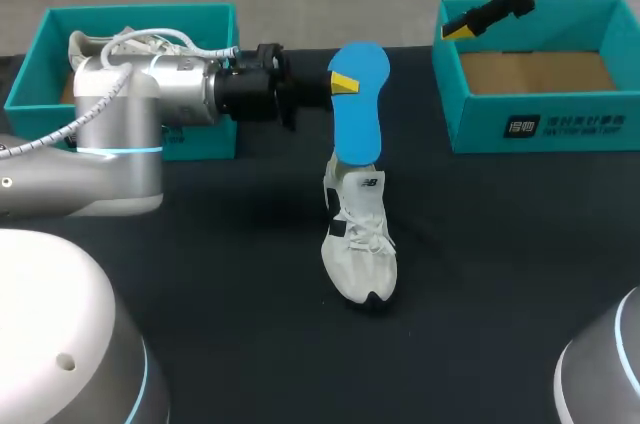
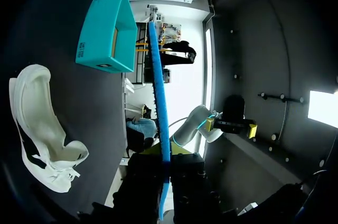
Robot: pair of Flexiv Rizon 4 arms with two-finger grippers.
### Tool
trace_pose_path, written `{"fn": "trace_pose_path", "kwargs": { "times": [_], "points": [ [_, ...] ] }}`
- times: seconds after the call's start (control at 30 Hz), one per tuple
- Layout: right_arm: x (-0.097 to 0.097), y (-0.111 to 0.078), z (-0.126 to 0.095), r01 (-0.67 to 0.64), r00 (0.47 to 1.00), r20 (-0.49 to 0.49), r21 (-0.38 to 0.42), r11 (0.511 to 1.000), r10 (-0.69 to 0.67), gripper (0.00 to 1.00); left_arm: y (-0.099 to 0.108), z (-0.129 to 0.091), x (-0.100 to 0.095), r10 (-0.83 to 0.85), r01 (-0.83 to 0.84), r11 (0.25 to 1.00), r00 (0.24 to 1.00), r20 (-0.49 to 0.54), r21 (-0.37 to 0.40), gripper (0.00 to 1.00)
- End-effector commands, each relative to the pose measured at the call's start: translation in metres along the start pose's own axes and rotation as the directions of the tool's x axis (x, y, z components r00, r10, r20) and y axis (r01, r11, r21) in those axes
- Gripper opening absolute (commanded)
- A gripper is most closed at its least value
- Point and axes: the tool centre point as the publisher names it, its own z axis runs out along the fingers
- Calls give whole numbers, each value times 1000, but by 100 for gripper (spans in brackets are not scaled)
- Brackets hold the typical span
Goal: Take the shoe out of the shoebox, open the shoe tongue, remove and reinsert the insole, then place the shoe into the shoebox
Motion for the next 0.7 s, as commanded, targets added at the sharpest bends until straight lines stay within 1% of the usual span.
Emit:
{"fn": "trace_pose_path", "kwargs": {
  "times": [0.03,0.13,0.3,0.53,0.7],
  "points": [
    [-18,-16,-3,-11,979,-203,-53,999,0,100,1,0,0,0,0,1000,1000,1,2,0],
    [-27,-17,0,-55,958,-283,-11,998,49,100,1,0,0,0,0,1000,1000,1,2,0],
    [-35,-23,4,-56,935,-348,35,998,65,100,1,0,0,0,0,1000,1000,1,2,0],
    [-47,-29,8,-60,888,-456,31,998,68,100,1,0,0,0,0,1000,1000,1,2,0],
    [-47,-30,9,-67,885,-461,22,997,70,100,1,0,0,0,0,1000,1000,1,2,0]
  ]
}}
